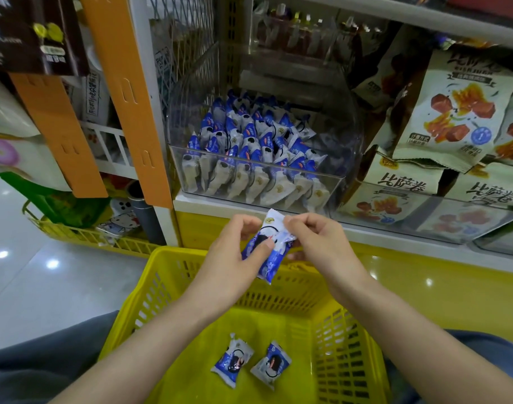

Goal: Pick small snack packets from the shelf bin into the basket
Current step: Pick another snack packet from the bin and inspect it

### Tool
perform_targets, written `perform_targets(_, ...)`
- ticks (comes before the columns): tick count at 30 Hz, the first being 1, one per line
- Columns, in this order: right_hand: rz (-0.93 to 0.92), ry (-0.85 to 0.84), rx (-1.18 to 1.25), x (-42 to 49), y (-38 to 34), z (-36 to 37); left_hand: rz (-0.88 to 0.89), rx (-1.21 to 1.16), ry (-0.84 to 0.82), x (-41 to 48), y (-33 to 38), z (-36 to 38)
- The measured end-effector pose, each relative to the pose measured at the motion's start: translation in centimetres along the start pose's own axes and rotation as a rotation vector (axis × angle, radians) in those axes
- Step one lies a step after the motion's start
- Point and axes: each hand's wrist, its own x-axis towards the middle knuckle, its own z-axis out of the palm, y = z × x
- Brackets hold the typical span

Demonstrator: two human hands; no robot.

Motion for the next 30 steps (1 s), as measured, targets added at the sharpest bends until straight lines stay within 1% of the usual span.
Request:
perform_targets(3, 0.073, -0.088, 0.12, -0.4, 0.1, 0.2, -0.093, -0.139, -0.148, -0.1, 0.0, 0.2)
perform_targets(4, 0.087, -0.113, 0.157, -0.4, 0.1, 0.2, -0.11, -0.167, -0.163, 0.0, 0.1, 0.3)
perform_targets(6, 0.056, -0.145, 0.171, -0.4, 0.1, 0.2, -0.161, -0.236, -0.15, 0.0, 0.2, 0.3)
perform_targets(10, -0.074, -0.159, -0.019, -0.6, 0.2, 0.8, -0.302, -0.401, -0.106, 0.2, 0.3, 0.1)
perform_targets(14, -0.163, -0.151, -0.264, -0.6, 0.9, 1.2, -0.312, -0.483, -0.153, -0.1, 0.4, 0.1)
perform_targets(18, -0.243, -0.151, -0.319, -0.9, 0.8, 1.0, -0.299, -0.482, -0.183, -0.3, 0.5, 0.1)
perform_targets(20, -0.293, -0.162, -0.318, -1.0, 0.8, 0.9, -0.297, -0.479, -0.178, -0.4, 0.7, 0.1)
perform_targets(23, -0.348, -0.181, -0.309, -1.3, 0.8, 0.8, -0.268, -0.407, -0.146, -0.6, 0.9, -0.1)
perform_targets(27, -0.389, -0.199, -0.32, -1.4, 0.9, 0.8, -0.233, -0.317, -0.086, -0.7, 1.0, -0.2)
perform_targets(30, -0.363, -0.221, -0.303, -1.2, 0.9, 0.9, -0.224, -0.284, -0.046, -0.7, 1.1, -0.2)
